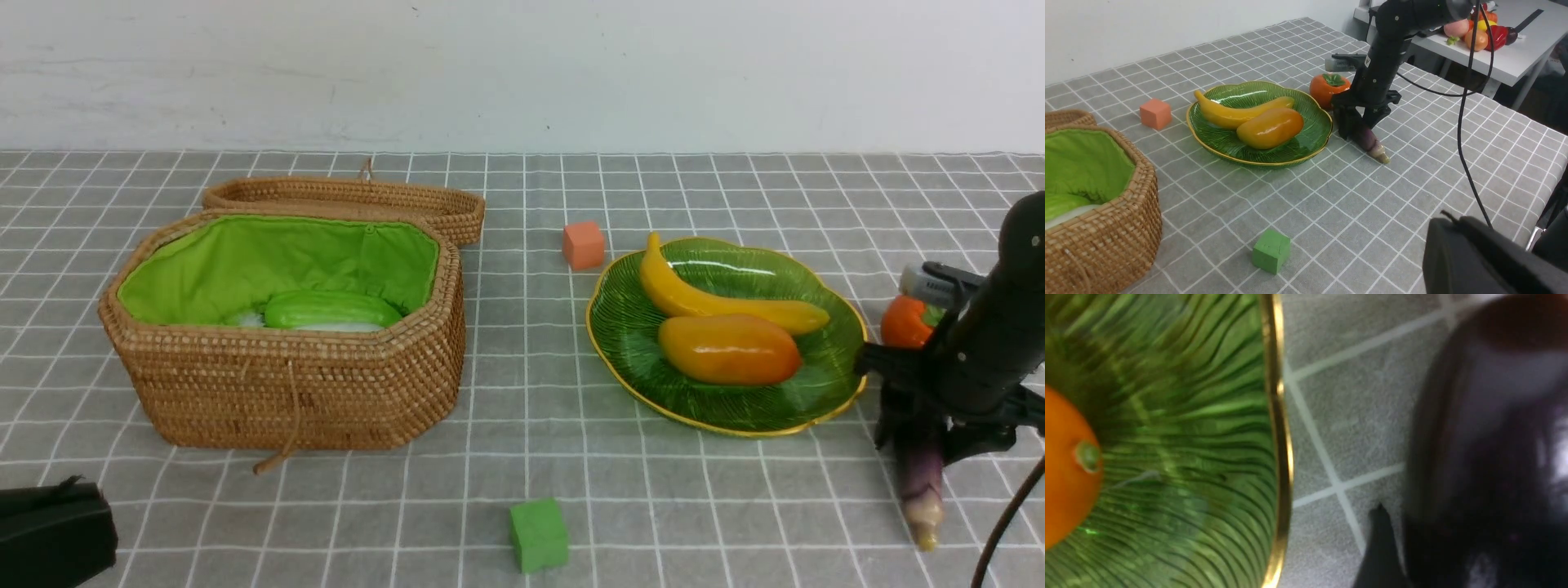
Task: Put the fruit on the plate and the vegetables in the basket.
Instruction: Grab an eggplant with your right arm and place it in the basket on the left.
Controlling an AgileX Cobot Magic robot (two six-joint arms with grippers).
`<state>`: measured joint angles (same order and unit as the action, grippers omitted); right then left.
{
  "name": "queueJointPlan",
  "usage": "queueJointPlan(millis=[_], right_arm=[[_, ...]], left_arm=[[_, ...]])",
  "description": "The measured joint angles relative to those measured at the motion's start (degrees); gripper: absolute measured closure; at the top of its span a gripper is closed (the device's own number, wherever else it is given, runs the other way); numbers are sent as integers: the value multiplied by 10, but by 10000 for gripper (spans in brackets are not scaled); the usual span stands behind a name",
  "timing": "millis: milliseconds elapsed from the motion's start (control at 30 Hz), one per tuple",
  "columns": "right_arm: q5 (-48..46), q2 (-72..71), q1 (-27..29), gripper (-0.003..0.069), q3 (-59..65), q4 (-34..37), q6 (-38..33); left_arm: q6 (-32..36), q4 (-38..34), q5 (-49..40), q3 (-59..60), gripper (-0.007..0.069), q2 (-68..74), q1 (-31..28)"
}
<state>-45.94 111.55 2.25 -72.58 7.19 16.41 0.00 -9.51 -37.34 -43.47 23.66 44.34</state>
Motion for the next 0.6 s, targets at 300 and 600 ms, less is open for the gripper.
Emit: queueJointPlan(millis=[300,600], right_arm=[[-70,-15,-1,284,1,44,-95],[-179,-158,-143,284,-146,97,-198]], left_arm=[[0,13,-6,0,627,0,0],[-35,91,-29,0,625,0,0]])
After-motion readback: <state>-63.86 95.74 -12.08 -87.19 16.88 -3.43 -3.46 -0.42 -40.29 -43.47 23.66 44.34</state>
